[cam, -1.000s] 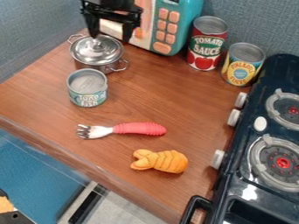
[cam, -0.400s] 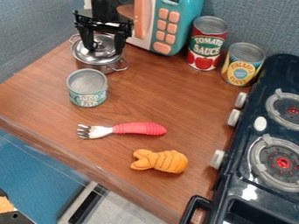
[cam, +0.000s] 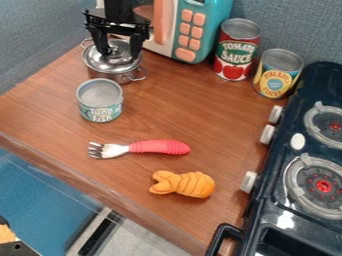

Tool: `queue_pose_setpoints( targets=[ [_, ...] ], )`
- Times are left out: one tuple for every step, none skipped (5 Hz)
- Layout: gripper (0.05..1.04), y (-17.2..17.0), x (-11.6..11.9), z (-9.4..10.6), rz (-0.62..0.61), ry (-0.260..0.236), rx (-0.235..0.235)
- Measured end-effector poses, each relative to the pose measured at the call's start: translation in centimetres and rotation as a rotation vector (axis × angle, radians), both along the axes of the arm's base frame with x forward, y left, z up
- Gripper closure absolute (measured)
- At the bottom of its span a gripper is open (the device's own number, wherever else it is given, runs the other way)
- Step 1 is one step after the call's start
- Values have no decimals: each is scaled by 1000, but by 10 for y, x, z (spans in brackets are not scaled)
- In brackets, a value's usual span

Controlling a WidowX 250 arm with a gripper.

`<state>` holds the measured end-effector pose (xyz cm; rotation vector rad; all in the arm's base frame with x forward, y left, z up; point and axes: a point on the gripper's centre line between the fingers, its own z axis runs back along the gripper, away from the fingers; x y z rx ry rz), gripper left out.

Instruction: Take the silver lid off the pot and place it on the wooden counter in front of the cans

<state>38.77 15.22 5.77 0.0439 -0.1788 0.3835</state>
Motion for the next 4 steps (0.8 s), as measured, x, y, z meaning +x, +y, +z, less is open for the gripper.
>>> queue_pose_setpoints(
  targets=[
    [145, 5, 2, -1, 14, 14, 17],
    [433, 8, 3, -1, 32, -6, 21],
    [715, 9, 3, -1, 38, -6, 24],
    [803, 8, 1, -1, 40, 4, 22]
  ],
)
